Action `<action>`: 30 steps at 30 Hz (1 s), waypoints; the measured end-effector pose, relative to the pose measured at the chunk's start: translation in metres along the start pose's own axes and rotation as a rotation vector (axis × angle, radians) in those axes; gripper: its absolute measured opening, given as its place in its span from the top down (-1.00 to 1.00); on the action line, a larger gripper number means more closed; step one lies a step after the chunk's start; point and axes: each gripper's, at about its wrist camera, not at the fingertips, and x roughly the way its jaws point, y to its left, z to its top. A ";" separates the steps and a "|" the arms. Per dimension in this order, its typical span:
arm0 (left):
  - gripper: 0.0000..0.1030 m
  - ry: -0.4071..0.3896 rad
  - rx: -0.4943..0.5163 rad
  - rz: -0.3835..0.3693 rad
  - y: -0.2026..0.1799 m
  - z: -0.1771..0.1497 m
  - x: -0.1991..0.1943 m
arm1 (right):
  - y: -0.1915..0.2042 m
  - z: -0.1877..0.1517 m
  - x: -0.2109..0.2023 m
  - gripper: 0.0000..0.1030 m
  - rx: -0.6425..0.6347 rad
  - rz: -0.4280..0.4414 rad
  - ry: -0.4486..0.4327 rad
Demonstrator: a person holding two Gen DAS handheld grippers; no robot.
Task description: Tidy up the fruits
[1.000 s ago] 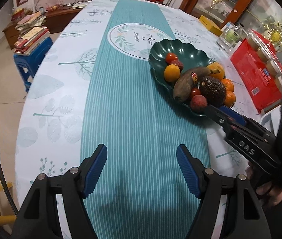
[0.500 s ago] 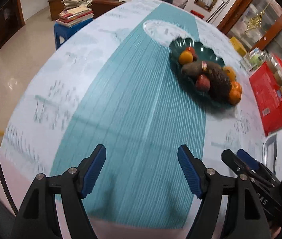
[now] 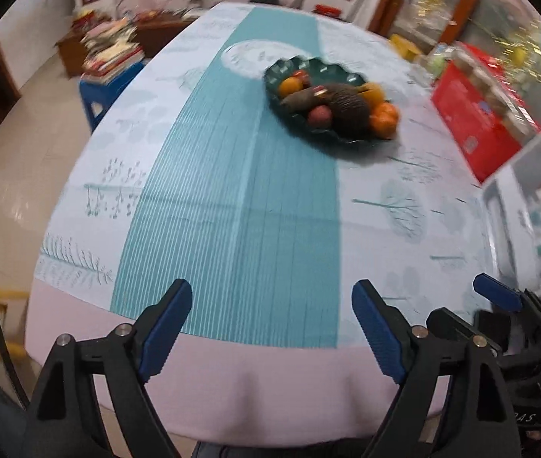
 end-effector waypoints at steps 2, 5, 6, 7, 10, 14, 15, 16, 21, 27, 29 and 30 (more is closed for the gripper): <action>-0.72 -0.032 0.051 -0.001 -0.005 0.000 -0.019 | 0.006 -0.003 -0.020 -0.98 0.005 -0.013 -0.029; -0.76 -0.047 0.109 -0.013 -0.011 0.000 -0.043 | 0.014 -0.005 -0.043 -0.99 0.035 -0.047 -0.030; -0.76 -0.046 0.119 -0.015 -0.012 0.000 -0.049 | 0.016 -0.007 -0.051 -0.99 0.052 -0.049 -0.029; -0.76 -0.046 0.129 -0.017 -0.012 -0.001 -0.056 | 0.018 -0.008 -0.056 -0.99 0.062 -0.051 -0.028; -0.77 -0.068 0.147 -0.009 -0.014 -0.006 -0.077 | 0.026 -0.014 -0.073 -1.00 0.073 -0.061 -0.015; -0.85 -0.134 0.161 0.022 -0.022 -0.008 -0.104 | 0.039 -0.021 -0.091 -1.00 0.056 -0.047 -0.017; -0.85 -0.142 0.161 0.025 -0.025 -0.008 -0.109 | 0.043 -0.021 -0.096 -1.00 0.042 -0.054 -0.020; -0.85 -0.151 0.159 0.027 -0.028 -0.009 -0.115 | 0.045 -0.021 -0.099 -1.00 0.037 -0.066 -0.020; -0.95 -0.197 0.147 0.060 -0.035 -0.013 -0.133 | 0.043 -0.025 -0.113 -1.00 0.082 -0.103 -0.039; -0.97 -0.205 0.129 0.073 -0.040 -0.020 -0.133 | 0.039 -0.030 -0.119 -1.00 0.102 -0.133 -0.060; -0.98 -0.213 0.122 0.089 -0.040 -0.021 -0.133 | 0.036 -0.032 -0.120 -1.00 0.113 -0.139 -0.062; -0.98 -0.216 0.121 0.091 -0.041 -0.022 -0.133 | 0.035 -0.032 -0.120 -1.00 0.115 -0.142 -0.065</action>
